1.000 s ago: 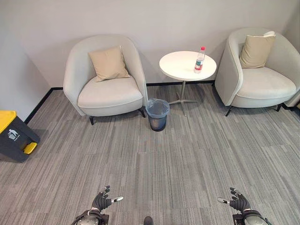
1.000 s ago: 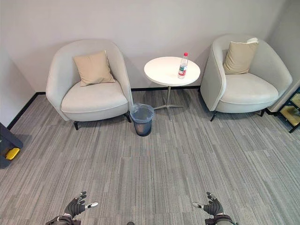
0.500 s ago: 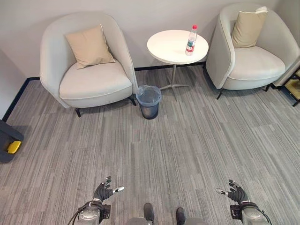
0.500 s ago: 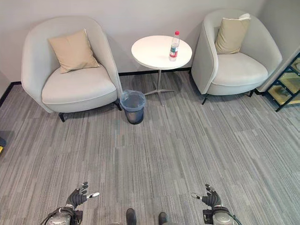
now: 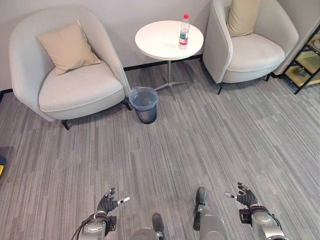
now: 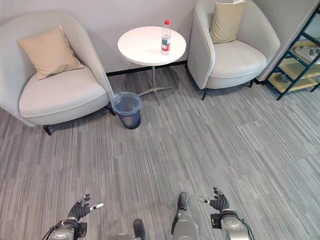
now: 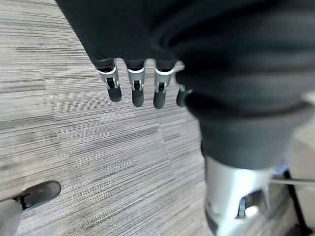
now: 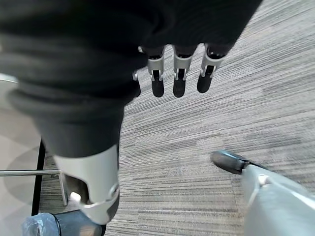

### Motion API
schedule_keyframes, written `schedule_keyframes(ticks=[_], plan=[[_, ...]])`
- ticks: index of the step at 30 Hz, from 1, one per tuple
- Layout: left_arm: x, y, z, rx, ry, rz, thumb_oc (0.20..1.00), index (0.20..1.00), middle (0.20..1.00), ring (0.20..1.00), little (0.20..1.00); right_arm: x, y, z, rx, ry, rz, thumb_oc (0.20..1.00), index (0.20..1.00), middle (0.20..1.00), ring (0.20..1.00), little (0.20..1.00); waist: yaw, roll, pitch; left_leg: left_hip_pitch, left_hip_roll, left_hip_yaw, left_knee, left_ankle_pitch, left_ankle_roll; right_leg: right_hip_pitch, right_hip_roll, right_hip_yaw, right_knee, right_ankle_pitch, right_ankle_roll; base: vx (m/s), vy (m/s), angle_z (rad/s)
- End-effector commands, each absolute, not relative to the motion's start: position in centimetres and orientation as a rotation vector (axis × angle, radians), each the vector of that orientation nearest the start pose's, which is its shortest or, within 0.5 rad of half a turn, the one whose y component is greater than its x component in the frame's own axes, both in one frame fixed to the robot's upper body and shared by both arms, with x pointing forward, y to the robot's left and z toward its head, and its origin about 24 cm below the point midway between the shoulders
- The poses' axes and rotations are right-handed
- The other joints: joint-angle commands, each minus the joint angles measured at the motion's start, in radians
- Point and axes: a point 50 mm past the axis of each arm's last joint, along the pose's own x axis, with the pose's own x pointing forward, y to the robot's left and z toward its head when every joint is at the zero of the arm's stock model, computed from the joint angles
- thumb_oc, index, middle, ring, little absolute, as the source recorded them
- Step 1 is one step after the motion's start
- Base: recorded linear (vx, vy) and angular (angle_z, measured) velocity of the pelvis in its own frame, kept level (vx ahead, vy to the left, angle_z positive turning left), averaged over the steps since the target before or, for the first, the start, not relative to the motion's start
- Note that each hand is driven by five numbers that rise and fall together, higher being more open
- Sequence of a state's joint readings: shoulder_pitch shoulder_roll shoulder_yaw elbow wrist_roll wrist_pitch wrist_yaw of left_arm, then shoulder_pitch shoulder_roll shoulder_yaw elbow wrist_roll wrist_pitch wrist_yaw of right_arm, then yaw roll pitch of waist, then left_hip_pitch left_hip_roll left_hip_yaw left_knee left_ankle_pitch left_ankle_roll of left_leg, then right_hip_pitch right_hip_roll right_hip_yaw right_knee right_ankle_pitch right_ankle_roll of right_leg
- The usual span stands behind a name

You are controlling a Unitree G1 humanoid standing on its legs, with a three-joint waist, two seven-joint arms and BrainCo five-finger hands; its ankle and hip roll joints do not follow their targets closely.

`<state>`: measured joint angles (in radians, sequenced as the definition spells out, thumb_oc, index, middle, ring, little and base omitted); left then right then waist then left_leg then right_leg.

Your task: Gather garbage on tea table into small bin, then transfer packed bag to large trash can.

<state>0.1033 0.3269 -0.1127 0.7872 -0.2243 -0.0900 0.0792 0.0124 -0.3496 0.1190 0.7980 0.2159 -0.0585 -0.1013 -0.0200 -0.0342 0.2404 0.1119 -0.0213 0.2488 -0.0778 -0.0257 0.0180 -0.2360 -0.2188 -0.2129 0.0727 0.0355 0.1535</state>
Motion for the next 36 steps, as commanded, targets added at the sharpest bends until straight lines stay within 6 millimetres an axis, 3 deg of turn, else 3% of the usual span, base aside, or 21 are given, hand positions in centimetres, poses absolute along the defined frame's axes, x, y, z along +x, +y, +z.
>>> schedule_keyframes(ticks=[1,2,3,4,5,6,7,11,16,17,18,22,25,26,28,29,32,36], plan=[[16.0,25.2,-10.3,0.168,0.696,0.199,1.0,1.0,1.0,1.0,1.0,18.6,-26.4,-8.8,-0.264,0.646,-0.208,1.0,1.0,1.0,1.0,1.0,0.002,0.022,-0.04,0.038,0.02,-0.184,0.145,-0.184,-0.035,0.06,0.058,-0.01,-0.007,0.033,0.011,0.21,-0.264,0.62],[15.9,24.8,-10.5,0.161,0.702,0.188,1.0,1.0,1.0,1.0,1.0,18.7,-26.5,-8.4,-0.268,0.628,-0.205,1.0,1.0,1.0,1.0,1.0,-0.002,0.032,-0.051,0.028,0.052,-0.194,0.179,-0.144,-0.066,0.08,0.081,-0.009,-0.024,0.023,-0.006,0.23,-0.372,0.7],[16.2,24.3,-10.5,0.143,0.697,0.176,1.0,1.0,1.0,1.0,1.0,18.8,-26.7,-8.2,-0.26,0.61,-0.213,1.0,1.0,1.0,1.0,1.0,-0.009,0.04,-0.049,-0.027,0.088,-0.195,0.296,-0.07,-0.109,0.119,0.106,-0.015,-0.055,0.004,-0.035,0.23,-0.371,0.56],[16.2,24.3,-10.5,0.143,0.697,0.176,1.0,1.0,1.0,1.0,1.0,18.8,-26.7,-8.2,-0.26,0.61,-0.213,1.0,1.0,1.0,1.0,1.0,-0.009,0.04,-0.049,-0.027,0.088,-0.195,0.296,-0.07,-0.109,0.119,0.106,-0.015,-0.055,0.004,-0.035,0.16,-0.322,0.35],[16.7,23.8,-10.4,0.138,0.687,0.157,1.0,1.0,1.0,1.0,1.0,18.8,-27.1,-8.1,-0.262,0.608,-0.226,1.0,1.0,1.0,1.0,1.0,-0.007,0.036,-0.038,-0.079,0.107,-0.188,0.399,-0.022,-0.121,0.154,0.117,-0.017,-0.076,-0.016,-0.059,0.07,-0.141,-0.02],[16.7,23.8,-10.4,0.138,0.686,0.157,1.0,1.0,1.0,1.0,1.0,18.8,-27.1,-8.1,-0.262,0.608,-0.226,1.0,1.0,1.0,1.0,1.0,-0.008,0.038,-0.038,-0.083,0.108,-0.191,0.404,-0.024,-0.122,0.155,0.118,-0.02,-0.077,-0.015,-0.06,0.22,-0.298,-0.25],[17.2,23.3,-10.3,0.133,0.68,0.139,1.0,1.0,1.0,1.0,1.0,18.8,-27.3,-8.1,-0.264,0.616,-0.231,1.0,1.0,1.0,1.0,1.0,-0.003,0.031,-0.027,-0.137,0.114,-0.188,0.446,-0.002,-0.111,0.199,0.13,-0.02,-0.1,-0.045,-0.078,0.2,-0.191,-0.24],[17.5,22.9,-10.3,0.153,0.682,0.106,1.0,1.0,1.0,1.0,1.0,18.5,-27.5,-8.3,-0.26,0.635,-0.237,1.0,1.0,1.0,1.0,1.0,0.009,0.013,-0.028,-0.226,0.05,-0.195,0.339,-0.068,-0.077,0.238,0.134,-0.012,-0.121,-0.074,-0.071,0.21,-0.114,0.03],[17.4,23.2,-10.3,0.168,0.683,0.109,1.0,1.0,1.0,1.0,1.0,18.2,-27.3,-8.8,-0.265,0.658,-0.246,1.0,1.0,1.0,1.0,1.0,0.051,0.033,-0.022,-0.352,0.027,-0.184,0.117,0.1,-0.092,0.304,0.188,0.012,-0.132,-0.118,-0.071,0.23,-0.01,-0.01],[17.4,23.2,-10.3,0.168,0.683,0.109,1.0,1.0,1.0,1.0,1.0,18.2,-27.3,-8.8,-0.265,0.658,-0.246,1.0,1.0,1.0,1.0,1.0,0.053,0.031,-0.021,-0.348,0.025,-0.183,0.113,0.102,-0.092,0.305,0.187,0.013,-0.132,-0.119,-0.071,0.39,0.085,-0.19],[17.1,23.6,-10.4,0.172,0.693,0.126,1.0,1.0,1.0,1.0,1.0,17.9,-27.2,-9.0,-0.267,0.672,-0.247,1.0,1.0,1.0,1.0,1.0,0.068,0.033,-0.026,-0.384,0.037,-0.139,0.054,0.132,-0.096,0.347,0.2,0.032,-0.127,-0.147,-0.068,0.31,0.076,-0.12],[16.4,23.9,-10.5,0.164,0.705,0.142,1.0,1.0,1.0,1.0,1.0,17.6,-26.8,-9.3,-0.277,0.688,-0.223,1.0,1.0,1.0,1.0,1.0,0.082,0.034,-0.04,-0.376,0.049,-0.141,0.065,0.158,-0.087,0.395,0.205,0.073,-0.113,-0.177,-0.065,0.38,0.133,-0.3],[15.9,24.2,-10.7,0.176,0.722,0.14,1.0,1.0,1.0,1.0,1.0,17.6,-26.1,-9.7,-0.262,0.7,-0.201,1.0,1.0,1.0,1.0,1.0,0.093,0.001,-0.057,-0.382,0.042,-0.127,0.151,0.12,-0.063,0.418,0.15,0.105,-0.094,-0.188,-0.044,0.42,0.228,-0.64],[16.1,24.8,-10.5,0.189,0.719,0.152,1.0,1.0,1.0,1.0,1.0,17.9,-25.7,-9.8,-0.237,0.702,-0.202,1.0,1.0,1.0,1.0,1.0,0.107,-0.019,-0.072,-0.394,0.03,-0.115,0.212,0.058,-0.038,0.389,0.112,0.124,-0.04,-0.184,-0.018,0.43,0.305,-0.41],[16.6,25.6,-10.0,0.206,0.699,0.169,1.0,1.0,1.0,1.0,1.0,18.3,-25.3,-9.7,-0.233,0.691,-0.188,1.0,1.0,1.0,1.0,1.0,0.11,-0.023,-0.07,-0.377,0.019,-0.112,0.228,0.01,-0.009,0.319,0.096,0.139,0.101,-0.145,0.013,0.33,0.267,-0.41],[16.8,25.8,-9.8,0.217,0.691,0.174,1.0,1.0,1.0,1.0,1.0,18.6,-25.1,-9.6,-0.232,0.682,-0.179,1.0,1.0,1.0,1.0,1.0,0.098,-0.017,-0.055,-0.34,0.009,-0.119,0.226,-0.015,0.008,0.246,0.088,0.142,0.188,-0.092,0.017,0.22,0.169,-0.37],[16.9,25.8,-9.9,0.212,0.694,0.179,1.0,1.0,1.0,1.0,1.0,19.0,-25.2,-9.5,-0.25,0.682,-0.166,1.0,1.0,1.0,1.0,1.0,0.069,0.01,-0.04,-0.242,0.006,-0.132,0.19,-0.053,0.019,0.131,0.095,0.075,0.148,-0.086,-0.01,0.3,0.108,-0.1],[16.6,25.4,-10.3,0.201,0.716,0.181,1.0,1.0,1.0,1.0,1.0,19.3,-25.1,-9.2,-0.264,0.666,-0.152,1.0,1.0,1.0,1.0,1.0,0.032,0.012,-0.004,-0.115,-0.019,-0.164,0.163,-0.096,0.012,0.041,0.107,0.015,0.018,-0.02,-0.003,0.38,-0.045,0.23]])
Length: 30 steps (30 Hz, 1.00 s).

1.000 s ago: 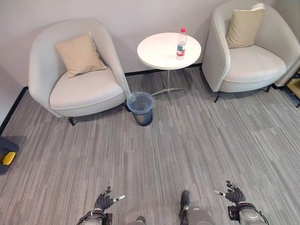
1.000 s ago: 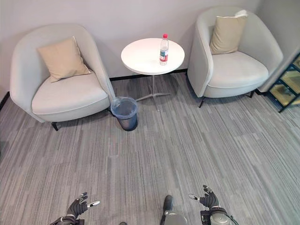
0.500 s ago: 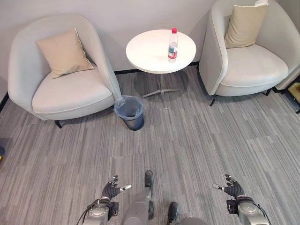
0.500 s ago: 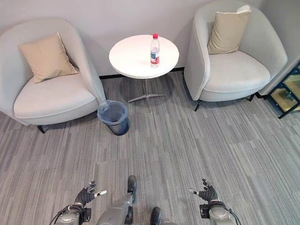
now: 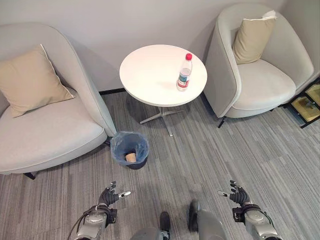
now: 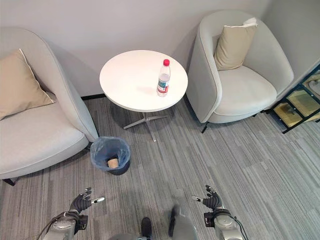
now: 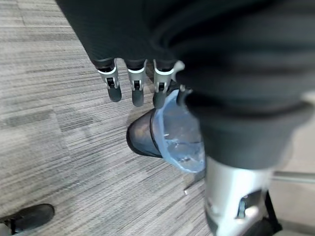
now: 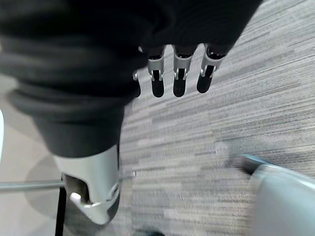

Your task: Gather garbage on tea table into small bin, then transfer packed bag to large trash can.

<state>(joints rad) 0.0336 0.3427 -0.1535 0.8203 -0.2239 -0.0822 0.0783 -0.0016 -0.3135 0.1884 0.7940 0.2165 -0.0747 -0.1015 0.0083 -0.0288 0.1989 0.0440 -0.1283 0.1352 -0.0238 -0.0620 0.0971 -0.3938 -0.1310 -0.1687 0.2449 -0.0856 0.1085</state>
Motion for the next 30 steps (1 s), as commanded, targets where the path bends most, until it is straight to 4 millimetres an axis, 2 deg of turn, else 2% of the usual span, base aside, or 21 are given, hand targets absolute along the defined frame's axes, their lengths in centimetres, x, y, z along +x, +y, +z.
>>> schedule_keyframes(ticks=[1,4,5,7,8,10,11,13,14,15,16,17,18,19,22,26,28,30], plan=[[16.5,25.4,-10.4,0.199,0.719,0.182,1.0,1.0,1.0,1.0,1.0,19.3,-25.1,-9.2,-0.267,0.669,-0.148,1.0,1.0,1.0,1.0,1.0,-0.001,0.007,0.041,-0.028,0.086,-0.057,0.1,-0.064,-0.073,0.187,0.02,-0.042,-0.167,0.11,0.045,0.46,-0.15,0.11],[16.5,25.2,-10.5,0.201,0.718,0.173,1.0,1.0,1.0,1.0,1.0,19.1,-25.2,-9.0,-0.276,0.656,-0.139,1.0,1.0,1.0,1.0,1.0,-0.01,0.004,0.038,0.01,0.077,-0.087,0.099,-0.089,-0.084,0.198,0.015,-0.044,-0.187,0.122,0.047,0.31,-0.148,0.39],[16.1,25.1,-10.7,0.2,0.727,0.169,1.0,1.0,1.0,1.0,1.0,18.7,-25.3,-9.1,-0.273,0.66,-0.14,1.0,1.0,1.0,1.0,1.0,-0.012,0.003,0.019,0.03,0.086,-0.098,0.106,-0.105,-0.098,0.218,0.019,-0.031,-0.186,0.126,0.028,0.29,-0.182,0.87],[16.0,24.7,-10.9,0.189,0.736,0.162,1.0,1.0,1.0,1.0,1.0,18.8,-25.7,-8.9,-0.279,0.652,-0.149,1.0,1.0,1.0,1.0,1.0,-0.015,0.009,0.007,0.031,0.108,-0.104,0.121,-0.1,-0.121,0.235,0.022,-0.045,-0.185,0.122,0.015,0.26,-0.197,0.81],[16.0,24.7,-10.9,0.189,0.736,0.162,1.0,1.0,1.0,1.0,1.0,18.8,-25.7,-8.9,-0.279,0.652,-0.149,1.0,1.0,1.0,1.0,1.0,-0.016,0.01,0.007,0.03,0.109,-0.105,0.122,-0.1,-0.122,0.236,0.022,-0.047,-0.185,0.122,0.015,0.21,-0.201,0.69],[16.0,24.2,-11.2,0.178,0.754,0.146,1.0,1.0,1.0,1.0,1.0,18.7,-26.2,-8.7,-0.277,0.641,-0.164,1.0,1.0,1.0,1.0,1.0,-0.024,0.024,-0.004,0.021,0.152,-0.114,0.178,-0.049,-0.167,0.274,0.049,-0.064,-0.191,0.086,-0.015,0.24,-0.248,0.36],[16.0,24.2,-11.2,0.178,0.754,0.146,1.0,1.0,1.0,1.0,1.0,18.7,-26.2,-8.6,-0.277,0.641,-0.164,1.0,1.0,1.0,1.0,1.0,-0.025,0.025,-0.004,0.02,0.153,-0.115,0.18,-0.05,-0.168,0.275,0.05,-0.066,-0.192,0.086,-0.016,0.16,-0.188,0.02],[16.3,23.7,-11.2,0.17,0.754,0.128,1.0,1.0,1.0,1.0,1.0,18.5,-26.5,-8.7,-0.281,0.651,-0.179,1.0,1.0,1.0,1.0,1.0,-0.027,0.02,0.001,-0.022,0.182,-0.092,0.289,-0.007,-0.184,0.316,0.067,-0.068,-0.21,0.059,-0.04,0.17,-0.198,-0.05],[16.3,23.5,-11.3,0.172,0.758,0.12,1.0,1.0,1.0,1.0,1.0,18.4,-26.8,-8.8,-0.279,0.661,-0.191,1.0,1.0,1.0,1.0,1.0,-0.029,0.018,0.004,-0.04,0.192,-0.084,0.326,0.01,-0.183,0.342,0.077,-0.066,-0.224,0.043,-0.05,0.21,-0.209,-0.11],[16.5,23.2,-11.4,0.181,0.762,0.103,1.0,1.0,1.0,1.0,1.0,18.4,-26.9,-8.8,-0.272,0.661,-0.199,1.0,1.0,1.0,1.0,1.0,-0.024,0.01,0.008,-0.084,0.166,-0.088,0.323,-0.008,-0.166,0.364,0.077,-0.057,-0.238,0.033,-0.053,0.22,-0.142,-0.01],[16.6,23.1,-11.5,0.194,0.765,0.087,1.0,1.0,1.0,1.0,1.0,18.4,-27.0,-8.8,-0.267,0.663,-0.207,1.0,1.0,1.0,1.0,1.0,-0.021,-0.003,0.005,-0.129,0.124,-0.083,0.293,-0.056,-0.146,0.38,0.069,-0.056,-0.251,0.028,-0.047,0.17,-0.071,0.01],[16.7,23.1,-11.4,0.197,0.766,0.085,1.0,1.0,1.0,1.0,1.0,18.4,-27.0,-8.9,-0.264,0.667,-0.211,1.0,1.0,1.0,1.0,1.0,-0.019,-0.006,0.005,-0.151,0.109,-0.079,0.278,-0.058,-0.141,0.387,0.07,-0.053,-0.254,0.026,-0.044,0.17,-0.01,0.18],[16.8,23.2,-11.3,0.201,0.757,0.083,1.0,1.0,1.0,1.0,1.0,18.4,-26.9,-8.9,-0.266,0.669,-0.21,1.0,1.0,1.0,1.0,1.0,-0.01,-0.004,0.008,-0.181,0.09,-0.07,0.238,-0.034,-0.141,0.396,0.081,-0.04,-0.251,0.021,-0.041,0.19,0.093,0.19],[16.4,23.4,-11.4,0.204,0.764,0.085,1.0,1.0,1.0,1.0,1.0,18.2,-26.7,-9.1,-0.266,0.678,-0.205,1.0,1.0,1.0,1.0,1.0,-0.005,0.003,0.003,-0.167,0.101,-0.038,0.193,-0.016,-0.14,0.416,0.095,-0.03,-0.243,0.006,-0.038,0.22,0.132,0.06],[14.9,23.9,-12.2,0.208,0.827,0.105,1.0,1.0,1.0,1.0,1.0,17.8,-25.9,-9.7,-0.276,0.706,-0.173,1.0,1.0,1.0,1.0,1.0,0.004,0.003,-0.015,-0.109,0.089,-0.043,0.145,-0.025,-0.115,0.434,0.088,-0.007,-0.217,-0.002,-0.027,0.24,0.196,-0.57],[14.6,25.0,-11.9,0.21,0.825,0.139,1.0,1.0,1.0,1.0,1.0,18.0,-25.1,-10.0,-0.286,0.719,-0.122,1.0,1.0,1.0,1.0,1.0,0.027,0.006,-0.013,-0.089,0.083,-0.04,0.138,-0.053,-0.076,0.379,0.065,0.01,-0.085,-0.01,0.007,0.08,0.154,-0.12],[14.8,25.3,-11.8,0.213,0.816,0.149,1.0,1.0,1.0,1.0,1.0,18.3,-25.0,-9.9,-0.292,0.71,-0.114,1.0,1.0,1.0,1.0,1.0,0.025,0.012,-0.005,-0.091,0.083,-0.048,0.146,-0.059,-0.067,0.331,0.065,0.03,-0.013,-0.007,0.024,0.02,0.054,-0.12],[14.8,25.4,-11.7,0.215,0.815,0.156,1.0,1.0,1.0,1.0,1.0,18.5,-25.0,-9.7,-0.305,0.699,-0.11,1.0,1.0,1.0,1.0,1.0,0.019,0.016,-0.001,-0.085,0.078,-0.064,0.149,-0.064,-0.061,0.299,0.065,0.066,0.008,-0.001,0.028,0.05,0.006,0.01]])
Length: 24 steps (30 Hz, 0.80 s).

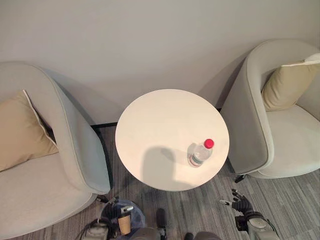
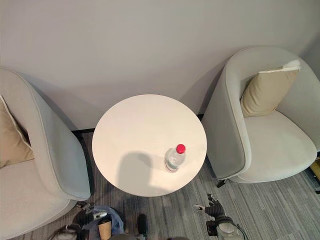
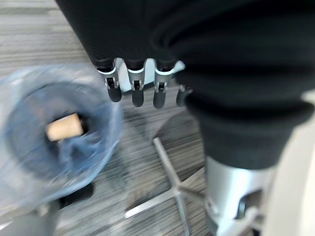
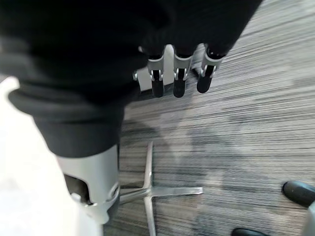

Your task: Gather garbage on tea table into small bin, then transfer packed bag to large trash can.

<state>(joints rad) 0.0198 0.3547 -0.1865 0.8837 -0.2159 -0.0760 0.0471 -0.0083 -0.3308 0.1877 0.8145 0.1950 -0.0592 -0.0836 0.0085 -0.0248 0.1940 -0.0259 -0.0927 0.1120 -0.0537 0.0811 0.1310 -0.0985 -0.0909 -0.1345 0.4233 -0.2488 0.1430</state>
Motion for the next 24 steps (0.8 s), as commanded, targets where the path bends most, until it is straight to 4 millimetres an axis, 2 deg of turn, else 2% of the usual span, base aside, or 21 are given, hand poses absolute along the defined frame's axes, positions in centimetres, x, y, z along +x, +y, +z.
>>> schedule_keyframes(ticks=[1,2,3,4,9,13,14,16,21,24], plan=[[14.8,25.4,-11.7,0.214,0.815,0.158,1.0,1.0,1.0,1.0,1.0,18.6,-25.1,-9.6,-0.314,0.694,-0.107,1.0,1.0,1.0,1.0,1.0,0.017,0.014,0.004,-0.011,0.042,-0.045,0.176,-0.207,-0.095,-0.002,0.023,0.038,-0.182,0.167,-0.009,0.08,-0.052,0.28],[14.9,25.4,-11.8,0.214,0.815,0.166,1.0,1.0,1.0,1.0,1.0,19.0,-25.2,-9.2,-0.336,0.676,-0.103,1.0,1.0,1.0,1.0,1.0,0.007,0.017,0.007,-0.002,0.042,-0.058,0.171,-0.207,-0.096,-0.027,0.023,0.067,-0.205,0.18,-0.013,0.06,-0.052,0.34],[14.9,25.4,-11.8,0.214,0.815,0.166,1.0,1.0,1.0,1.0,1.0,19.0,-25.2,-9.2,-0.336,0.676,-0.103,1.0,1.0,1.0,1.0,1.0,0.007,0.018,0.007,-0.002,0.042,-0.058,0.171,-0.207,-0.096,-0.027,0.023,0.066,-0.206,0.18,-0.013,0.12,-0.186,0.31],[15.1,25.3,-11.7,0.223,0.81,0.16,1.0,1.0,1.0,1.0,1.0,19.2,-25.6,-8.7,-0.374,0.657,-0.097,1.0,1.0,1.0,1.0,1.0,-0.005,0.001,0.007,0.01,0.034,-0.083,0.186,-0.216,-0.107,-0.001,0.027,0.128,-0.266,0.19,-0.017,0.11,-0.261,0.17],[14.7,25.0,-12.1,0.215,0.832,0.153,1.0,1.0,1.0,1.0,1.0,19.2,-25.9,-8.6,-0.428,0.658,-0.076,1.0,1.0,1.0,1.0,1.0,0.004,-0.009,-0.021,0.015,0.056,-0.092,0.171,-0.196,-0.134,0.067,0.039,0.1,-0.353,0.196,-0.038,0.03,-0.199,0.22],[14.8,24.5,-12.3,0.221,0.84,0.124,1.0,1.0,1.0,1.0,1.0,20.0,-26.1,-7.4,-0.51,0.597,-0.04,1.0,1.0,1.0,1.0,1.0,-0.001,-0.005,-0.031,0.031,0.075,-0.105,0.141,-0.173,-0.152,0.11,0.048,0.076,-0.397,0.189,-0.051,-0.02,-0.164,0.17],[14.8,24.3,-12.3,0.224,0.838,0.116,1.0,1.0,1.0,1.0,1.0,20.7,-26.1,-6.4,-0.575,0.54,-0.007,1.0,1.0,1.0,1.0,1.0,-0.001,-0.002,-0.032,0.035,0.081,-0.106,0.134,-0.165,-0.157,0.12,0.051,0.068,-0.408,0.187,-0.054,-0.03,-0.061,0.08],[14.8,24.3,-12.3,0.226,0.836,0.111,1.0,1.0,1.0,1.0,1.0,21.0,-26.0,-5.8,-0.604,0.512,0.01,1.0,1.0,1.0,1.0,1.0,-0.002,0.0,-0.032,0.038,0.083,-0.107,0.129,-0.162,-0.158,0.126,0.052,0.065,-0.415,0.186,-0.055,-0.03,-0.049,0.02],[14.5,24.1,-12.4,0.246,0.84,0.095,1.0,1.0,1.0,1.0,1.0,22.2,-25.7,-2.7,-0.774,0.352,0.116,1.0,1.0,1.0,1.0,1.0,-0.007,0.009,-0.036,0.056,0.093,-0.108,0.101,-0.144,-0.166,0.149,0.059,0.053,-0.435,0.182,-0.058,-0.02,-0.036,0.08],[14.2,24.0,-12.5,0.253,0.84,0.086,1.0,1.0,1.0,1.0,1.0,23.1,-24.6,-0.2,-0.85,0.224,0.211,1.0,1.0,1.0,1.0,1.0,-0.007,0.014,-0.04,0.064,0.098,-0.109,0.085,-0.135,-0.172,0.164,0.061,0.042,-0.458,0.184,-0.057,0.0,0.0,0.0]])
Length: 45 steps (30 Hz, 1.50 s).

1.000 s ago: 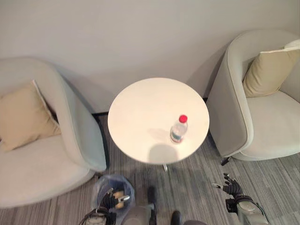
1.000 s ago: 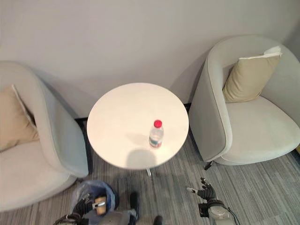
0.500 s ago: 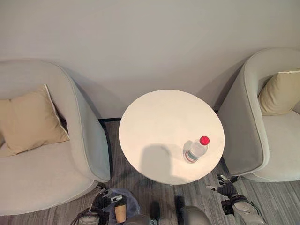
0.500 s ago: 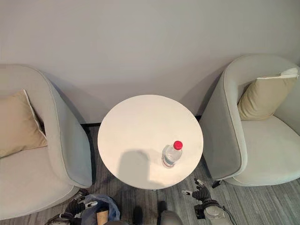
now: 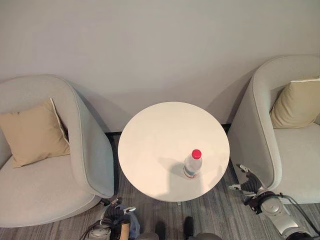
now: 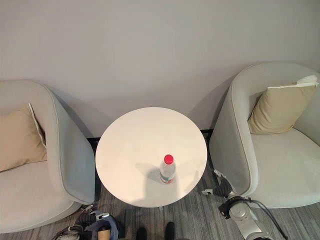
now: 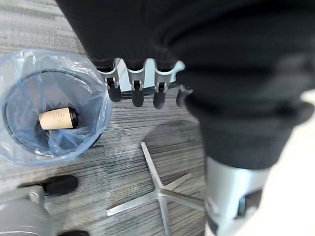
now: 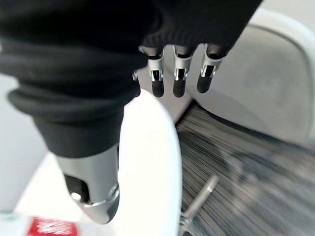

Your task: Gather garbage on tea table into small bin, then transfer packed bag to large trash can.

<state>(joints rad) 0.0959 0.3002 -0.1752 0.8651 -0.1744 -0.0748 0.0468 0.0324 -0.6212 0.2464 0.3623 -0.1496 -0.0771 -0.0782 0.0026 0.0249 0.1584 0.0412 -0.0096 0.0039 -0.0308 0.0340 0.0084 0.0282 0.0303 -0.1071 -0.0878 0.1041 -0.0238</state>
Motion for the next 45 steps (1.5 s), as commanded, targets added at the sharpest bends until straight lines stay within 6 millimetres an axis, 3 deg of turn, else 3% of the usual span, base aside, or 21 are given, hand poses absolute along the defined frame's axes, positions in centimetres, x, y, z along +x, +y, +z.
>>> schedule_keyframes(ticks=[1,8,22,34,35,36,45], plan=[[14.1,24.0,-12.5,0.256,0.844,0.082,1.0,1.0,1.0,1.0,1.0,23.3,-24.4,0.3,-0.865,0.194,0.231,1.0,1.0,1.0,1.0,1.0,-0.001,-0.034,-0.005,-0.002,0.015,-0.003,0.06,-0.087,-0.05,0.04,-0.059,0.014,0.049,-0.168,0.11,0.0,0.0,0.0],[13.5,23.4,-12.9,0.251,0.859,0.069,1.0,1.0,1.0,1.0,1.0,23.8,-22.3,1.1,-0.881,0.127,0.333,1.0,1.0,1.0,1.0,1.0,0.006,-0.023,-0.008,0.01,0.019,-0.012,0.048,-0.08,-0.054,0.058,-0.054,0.004,0.036,-0.169,0.106,0.0,-0.002,0.01],[11.7,22.5,-13.8,0.234,0.919,0.054,1.0,1.0,1.0,1.0,1.0,24.9,-18.1,-0.1,-0.777,0.101,0.383,1.0,1.0,1.0,1.0,1.0,0.045,0.007,-0.002,0.006,0.013,-0.062,0.024,-0.06,-0.059,0.069,-0.053,-0.044,0.017,-0.174,0.103,0.01,0.002,0.12],[10.8,22.0,-14.2,0.239,0.949,0.032,1.0,1.0,1.0,1.0,1.0,26.0,-16.3,-0.5,-0.681,0.104,0.324,1.0,1.0,1.0,1.0,1.0,0.079,0.018,0.009,-0.001,0.006,-0.106,0.005,-0.045,-0.061,0.07,-0.057,-0.09,0.017,-0.18,0.101,0.01,0.016,0.16],[10.8,22.0,-14.2,0.236,0.951,0.032,1.0,1.0,1.0,1.0,1.0,26.2,-16.3,-0.5,-0.674,0.106,0.314,0.495,0.495,0.495,0.495,0.495,0.082,0.02,0.009,-0.002,0.005,-0.11,0.003,-0.043,-0.061,0.069,-0.058,-0.095,0.016,-0.179,0.102,0.01,0.016,0.04],[10.8,22.0,-14.2,0.237,0.95,0.032,1.0,1.0,1.0,1.0,1.0,26.3,-16.3,-0.5,-0.668,0.105,0.305,0.2,0.2,0.2,0.2,0.2,0.085,0.021,0.01,-0.004,0.005,-0.112,0.002,-0.042,-0.061,0.068,-0.059,-0.098,0.016,-0.179,0.102,0.01,0.025,0.08],[10.4,22.2,-14.3,0.233,0.963,0.048,1.0,1.0,1.0,1.0,1.0,27.1,-16.3,2.2,-0.552,0.001,0.247,0.2,0.2,0.2,0.2,0.2,0.095,0.018,0.007,-0.002,-0.003,-0.117,-0.003,-0.048,-0.058,0.077,-0.072,-0.116,0.014,-0.179,0.11,0.01,0.042,0.1]])
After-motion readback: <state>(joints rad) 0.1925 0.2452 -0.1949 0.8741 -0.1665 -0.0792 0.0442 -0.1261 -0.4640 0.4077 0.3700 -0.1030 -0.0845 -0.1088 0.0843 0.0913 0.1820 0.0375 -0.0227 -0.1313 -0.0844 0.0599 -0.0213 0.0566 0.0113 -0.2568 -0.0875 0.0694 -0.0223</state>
